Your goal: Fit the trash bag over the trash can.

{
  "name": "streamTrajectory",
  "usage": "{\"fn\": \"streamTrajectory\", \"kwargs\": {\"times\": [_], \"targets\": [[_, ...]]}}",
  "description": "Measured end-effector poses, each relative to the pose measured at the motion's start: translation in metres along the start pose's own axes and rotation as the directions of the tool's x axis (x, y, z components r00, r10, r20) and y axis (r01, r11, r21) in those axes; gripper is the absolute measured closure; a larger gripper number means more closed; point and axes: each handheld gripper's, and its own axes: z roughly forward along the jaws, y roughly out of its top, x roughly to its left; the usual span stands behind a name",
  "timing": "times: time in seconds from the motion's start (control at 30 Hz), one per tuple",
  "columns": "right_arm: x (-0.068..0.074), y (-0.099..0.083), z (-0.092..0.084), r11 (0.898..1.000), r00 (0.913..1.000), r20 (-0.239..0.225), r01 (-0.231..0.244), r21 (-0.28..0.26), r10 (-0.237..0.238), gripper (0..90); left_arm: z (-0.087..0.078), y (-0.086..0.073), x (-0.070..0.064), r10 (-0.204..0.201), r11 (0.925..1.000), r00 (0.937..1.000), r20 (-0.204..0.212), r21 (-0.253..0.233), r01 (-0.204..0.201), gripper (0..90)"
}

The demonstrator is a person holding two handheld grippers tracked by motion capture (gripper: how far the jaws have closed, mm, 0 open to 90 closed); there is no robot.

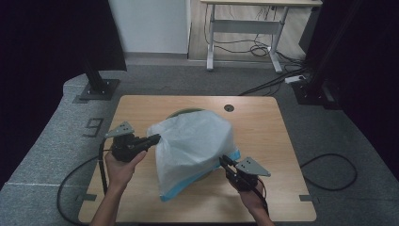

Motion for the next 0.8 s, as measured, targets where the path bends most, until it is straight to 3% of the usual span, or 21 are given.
{"fn": "streamTrajectory", "kwargs": {"times": [0.07,0.33,0.43,0.47,0.6,0.67,0.8], "targets": [[-0.001,0.002,-0.001,1.000,1.0000,0.001,0.001,-0.006,-0.001,87.8,-0.001,0.000,0.000,-0.001,1.0000,1.0000,0.003,-0.004,0.001,89.6],[-0.006,0.004,-0.008,0.999,0.9998,0.013,-0.013,-0.030,0.014,89.0,-0.006,0.002,-0.002,0.006,0.9999,0.9995,0.030,-0.012,-0.006,88.4],[-0.008,0.007,-0.012,0.999,0.9997,0.021,-0.010,-0.045,0.011,89.0,-0.010,0.006,-0.009,0.036,0.9993,0.9992,0.018,-0.010,-0.035,67.8],[-0.009,0.008,-0.014,0.999,0.9997,0.022,-0.009,-0.050,0.010,89.0,-0.011,0.007,-0.013,0.049,0.9986,0.9988,-0.009,-0.021,-0.049,67.8],[-0.010,0.017,-0.024,0.996,0.9996,0.027,-0.004,-0.088,0.007,89.0,-0.019,0.015,-0.026,0.084,0.9944,0.9950,-0.055,-0.060,-0.087,50.1],[-0.009,0.024,-0.033,0.993,0.9998,0.021,0.003,-0.117,-0.001,89.0,-0.022,0.020,-0.030,0.096,0.9927,0.9944,-0.046,-0.070,-0.099,44.2],[-0.008,0.031,-0.045,0.989,0.9998,0.016,0.012,-0.146,-0.010,89.1,-0.024,0.024,-0.039,0.124,0.9895,0.9921,-0.018,-0.072,-0.125,42.5]]}}
